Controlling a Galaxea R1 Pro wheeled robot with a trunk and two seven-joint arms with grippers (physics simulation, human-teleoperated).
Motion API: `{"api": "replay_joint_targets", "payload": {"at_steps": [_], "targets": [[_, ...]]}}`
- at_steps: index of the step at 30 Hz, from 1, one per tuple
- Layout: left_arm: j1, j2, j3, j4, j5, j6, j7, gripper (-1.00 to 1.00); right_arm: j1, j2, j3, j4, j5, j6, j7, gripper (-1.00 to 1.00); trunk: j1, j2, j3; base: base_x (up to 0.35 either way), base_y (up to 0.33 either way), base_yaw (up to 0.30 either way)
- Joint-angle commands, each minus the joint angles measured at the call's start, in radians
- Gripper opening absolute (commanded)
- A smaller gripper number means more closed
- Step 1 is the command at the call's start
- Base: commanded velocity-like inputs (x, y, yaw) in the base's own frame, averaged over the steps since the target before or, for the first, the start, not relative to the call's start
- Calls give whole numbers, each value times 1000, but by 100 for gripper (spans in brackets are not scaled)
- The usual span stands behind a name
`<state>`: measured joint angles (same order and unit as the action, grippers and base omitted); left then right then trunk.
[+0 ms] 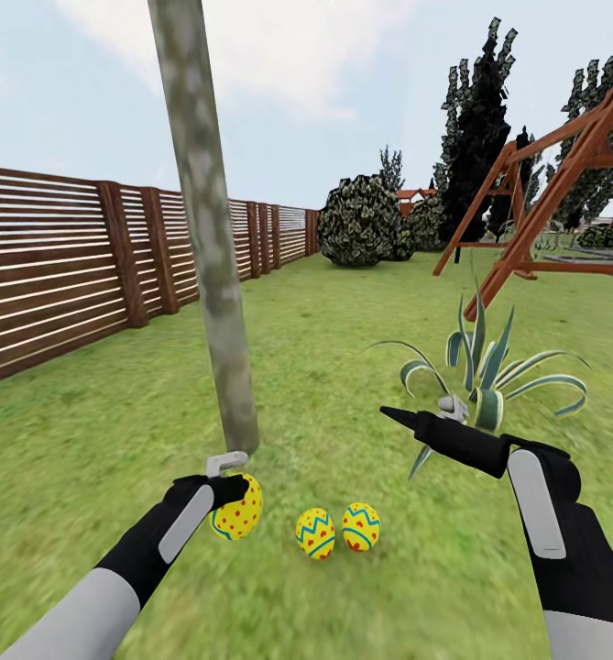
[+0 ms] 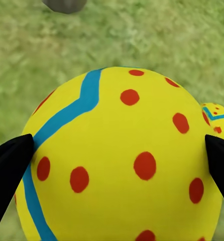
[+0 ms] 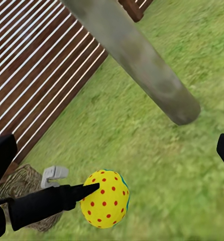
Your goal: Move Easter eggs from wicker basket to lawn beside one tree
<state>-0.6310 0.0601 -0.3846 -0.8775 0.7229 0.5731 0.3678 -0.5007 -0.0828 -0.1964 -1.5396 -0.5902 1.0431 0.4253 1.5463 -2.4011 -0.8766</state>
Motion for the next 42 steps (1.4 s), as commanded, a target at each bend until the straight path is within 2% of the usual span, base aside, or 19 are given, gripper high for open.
{"api": "replay_joint_targets", "payload": {"at_steps": [1, 7, 19, 28, 42], "targets": [[-1, 1, -5, -2, 10, 1, 10, -100, -1, 0, -1, 0, 8, 4, 10, 100, 4, -8, -4, 0, 0, 0], [0, 1, -5, -1, 10, 1, 10, -100, -1, 1, -1, 0, 7, 4, 9, 100, 27, -50, -23, 0, 0, 0], [1, 4, -5, -6, 13, -10, 9, -100, -1, 0, -1, 0, 7, 4, 10, 100, 27, -50, -23, 0, -2, 0], [2, 4, -46, -7, 12, -43, 8, -100, -1, 1, -1, 0, 7, 4, 8, 100, 27, -50, -23, 91, -20, 0], [2, 3, -52, -14, 12, -47, 10, -100, -1, 0, -2, 0, 7, 4, 11, 100, 27, -50, -23, 99, 8, 0]]}}
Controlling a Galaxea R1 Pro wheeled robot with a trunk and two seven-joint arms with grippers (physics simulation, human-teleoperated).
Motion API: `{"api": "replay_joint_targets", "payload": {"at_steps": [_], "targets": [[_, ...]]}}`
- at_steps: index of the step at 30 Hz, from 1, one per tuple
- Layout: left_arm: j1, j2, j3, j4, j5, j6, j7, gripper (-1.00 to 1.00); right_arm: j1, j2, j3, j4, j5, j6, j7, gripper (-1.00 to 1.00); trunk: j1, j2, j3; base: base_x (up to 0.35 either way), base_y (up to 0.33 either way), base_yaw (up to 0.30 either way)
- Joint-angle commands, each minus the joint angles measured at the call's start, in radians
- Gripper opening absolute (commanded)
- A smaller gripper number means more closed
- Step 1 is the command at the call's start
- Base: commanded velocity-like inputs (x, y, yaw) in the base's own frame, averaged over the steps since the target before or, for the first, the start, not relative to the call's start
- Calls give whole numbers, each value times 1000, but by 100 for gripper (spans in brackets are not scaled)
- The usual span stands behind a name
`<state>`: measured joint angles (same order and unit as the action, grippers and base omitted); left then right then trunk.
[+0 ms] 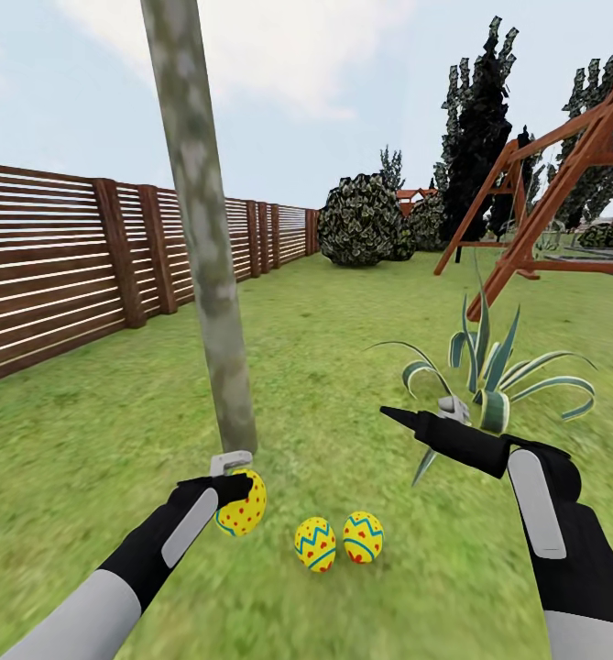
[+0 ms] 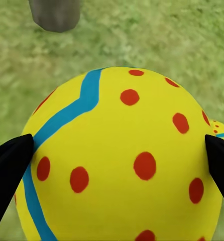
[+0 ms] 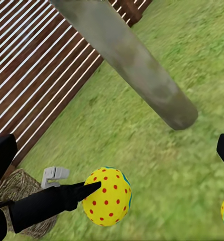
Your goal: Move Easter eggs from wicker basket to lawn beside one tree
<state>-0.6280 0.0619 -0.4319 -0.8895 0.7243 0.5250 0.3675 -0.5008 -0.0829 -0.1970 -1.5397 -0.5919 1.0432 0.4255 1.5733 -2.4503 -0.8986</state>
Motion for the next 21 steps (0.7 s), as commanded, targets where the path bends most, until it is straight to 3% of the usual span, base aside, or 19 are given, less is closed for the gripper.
{"api": "replay_joint_targets", "payload": {"at_steps": [1, 10, 21], "targets": [[-1, 1, -4, -2, 10, -1, 10, -100, -1, 0, -2, 0, 9, 4, 11, 100, 0, 0, -1, 6, 0, 0], [-1, 1, -4, -1, 10, -18, 10, -100, -1, 0, -4, 0, 9, 4, 13, 100, 27, -49, -23, 1, 0, 0], [-1, 1, -4, 0, 10, -20, 10, -100, -1, 0, -7, 0, 8, 4, 15, 100, 32, -52, -66, 0, 0, 0]]}}
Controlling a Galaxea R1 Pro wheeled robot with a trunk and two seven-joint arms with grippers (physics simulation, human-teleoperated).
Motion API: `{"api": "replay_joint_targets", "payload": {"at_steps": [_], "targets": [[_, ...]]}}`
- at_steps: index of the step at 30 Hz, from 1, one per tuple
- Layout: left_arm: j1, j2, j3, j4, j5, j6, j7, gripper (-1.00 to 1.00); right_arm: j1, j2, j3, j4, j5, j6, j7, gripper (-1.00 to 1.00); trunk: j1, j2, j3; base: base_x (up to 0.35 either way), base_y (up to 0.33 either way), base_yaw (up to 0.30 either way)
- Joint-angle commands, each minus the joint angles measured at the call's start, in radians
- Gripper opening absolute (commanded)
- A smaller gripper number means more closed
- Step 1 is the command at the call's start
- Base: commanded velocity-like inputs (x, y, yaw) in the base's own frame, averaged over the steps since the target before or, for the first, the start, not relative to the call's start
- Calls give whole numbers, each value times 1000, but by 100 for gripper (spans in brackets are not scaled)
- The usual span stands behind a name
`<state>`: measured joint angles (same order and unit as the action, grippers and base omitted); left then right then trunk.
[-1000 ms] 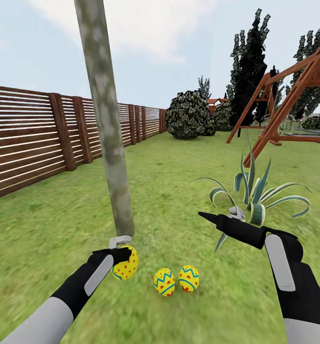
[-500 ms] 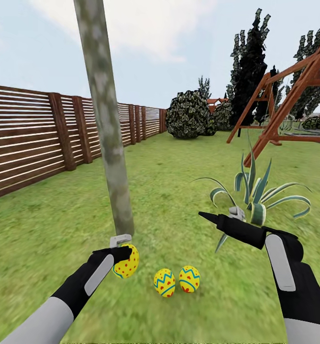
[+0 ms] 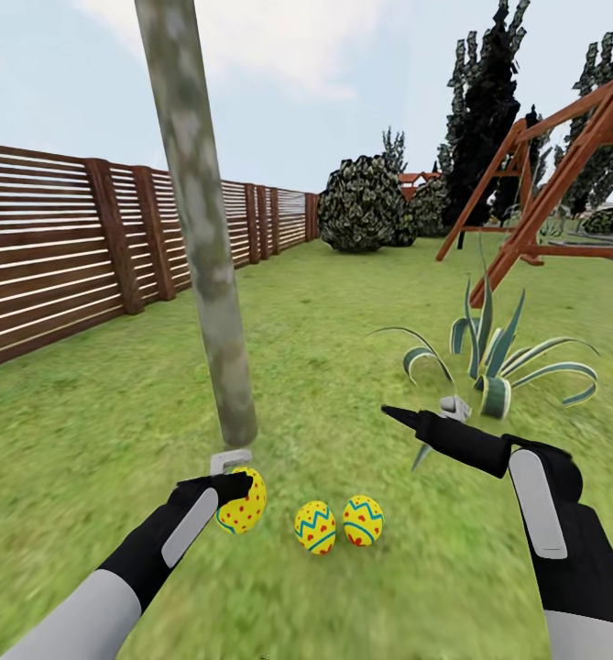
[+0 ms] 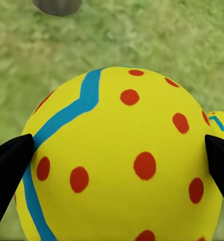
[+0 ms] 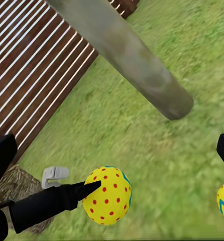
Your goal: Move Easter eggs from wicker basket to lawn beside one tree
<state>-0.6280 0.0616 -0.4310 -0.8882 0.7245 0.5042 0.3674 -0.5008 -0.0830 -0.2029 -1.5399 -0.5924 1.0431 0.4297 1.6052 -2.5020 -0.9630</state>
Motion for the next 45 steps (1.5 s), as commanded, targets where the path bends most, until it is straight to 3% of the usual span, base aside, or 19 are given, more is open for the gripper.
{"api": "replay_joint_targets", "payload": {"at_steps": [1, 9, 22, 25, 33, 41, 45], "targets": [[-1, 1, -5, -2, 10, 0, 10, -100, -1, 0, -1, 0, 8, 4, 10, 100, 0, -1, -5, 0, 0, 0], [-1, 2, -6, -3, 10, -41, 9, -100, -1, 1, 0, 0, 8, 4, 11, 100, 4, -3, -36, 0, 0, 0], [-17, -7, -9, -26, 10, -45, 11, -100, -1, 1, 5, 1, 7, 4, 14, 100, 10, -6, -86, 0, 0, 0], [-17, -7, -24, -29, 10, -45, 13, -100, 0, -1, 2, -7, 6, 4, 15, 100, 11, -6, -98, 0, 0, 0], [-16, -7, -104, -51, 10, -45, 20, -100, 28, -7, 1, -25, 11, 4, 178, 100, 15, -8, -129, 0, 0, 0], [-17, -5, -121, -71, 9, -46, 22, -100, 31, -3, 0, -26, 18, 4, 203, 100, 18, -10, -160, 0, 0, 0], [-18, -4, -115, -88, -40, -46, 22, -100, 31, 0, 5, -25, 20, 4, 199, 100, 20, -11, -175, 0, 0, 0]]}}
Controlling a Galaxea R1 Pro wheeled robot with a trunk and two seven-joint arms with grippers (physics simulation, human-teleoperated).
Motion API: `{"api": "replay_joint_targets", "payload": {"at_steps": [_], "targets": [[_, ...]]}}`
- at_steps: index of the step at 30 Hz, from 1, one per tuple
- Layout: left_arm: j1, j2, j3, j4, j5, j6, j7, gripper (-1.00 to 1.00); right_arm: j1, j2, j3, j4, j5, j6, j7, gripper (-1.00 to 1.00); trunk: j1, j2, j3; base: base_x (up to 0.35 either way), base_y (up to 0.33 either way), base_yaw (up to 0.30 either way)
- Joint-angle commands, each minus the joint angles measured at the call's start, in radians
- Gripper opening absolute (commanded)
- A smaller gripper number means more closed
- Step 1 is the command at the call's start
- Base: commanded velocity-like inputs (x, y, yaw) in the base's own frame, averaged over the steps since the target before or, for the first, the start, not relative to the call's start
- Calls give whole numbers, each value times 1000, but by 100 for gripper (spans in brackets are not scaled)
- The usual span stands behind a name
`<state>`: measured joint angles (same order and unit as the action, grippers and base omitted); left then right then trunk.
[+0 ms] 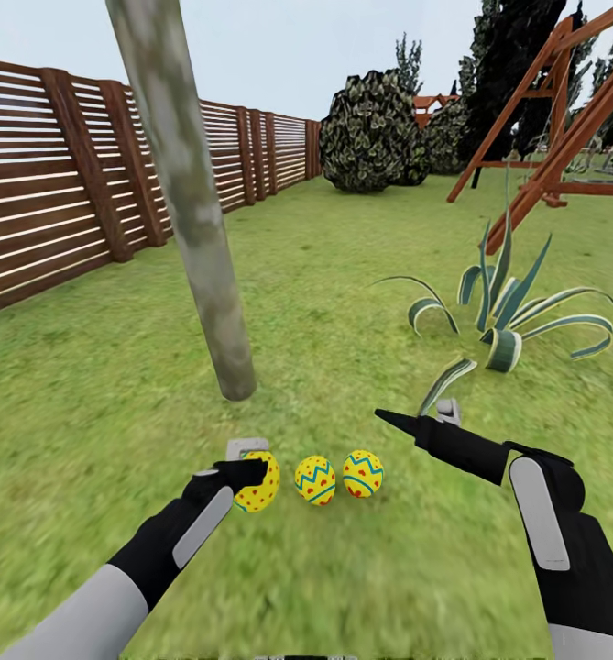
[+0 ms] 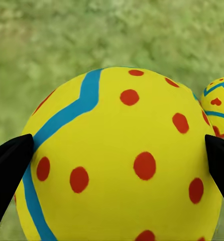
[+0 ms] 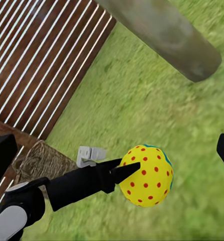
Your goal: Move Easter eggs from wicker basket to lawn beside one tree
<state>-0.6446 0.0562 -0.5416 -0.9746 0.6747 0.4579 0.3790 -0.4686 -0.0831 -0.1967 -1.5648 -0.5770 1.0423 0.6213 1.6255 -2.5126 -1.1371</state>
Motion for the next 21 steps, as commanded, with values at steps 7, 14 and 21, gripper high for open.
{"api": "replay_joint_targets", "payload": {"at_steps": [7, 14, 21], "targets": [[0, 1, 1, -10, -22, 1, 12, -100, -1, 0, 2, 2, 6, 5, 5, 100, 2, -2, -20, 0, 0, 0], [3, 0, 1, -30, -24, -1, 12, -100, -1, 1, 2, 2, 6, 5, 5, 100, 5, -3, -44, 0, 0, 0], [2, 1, 2, -46, -24, -11, 12, -100, -1, 4, 4, 3, 7, 5, 3, 100, 6, -4, -55, 0, 0, 0]]}}
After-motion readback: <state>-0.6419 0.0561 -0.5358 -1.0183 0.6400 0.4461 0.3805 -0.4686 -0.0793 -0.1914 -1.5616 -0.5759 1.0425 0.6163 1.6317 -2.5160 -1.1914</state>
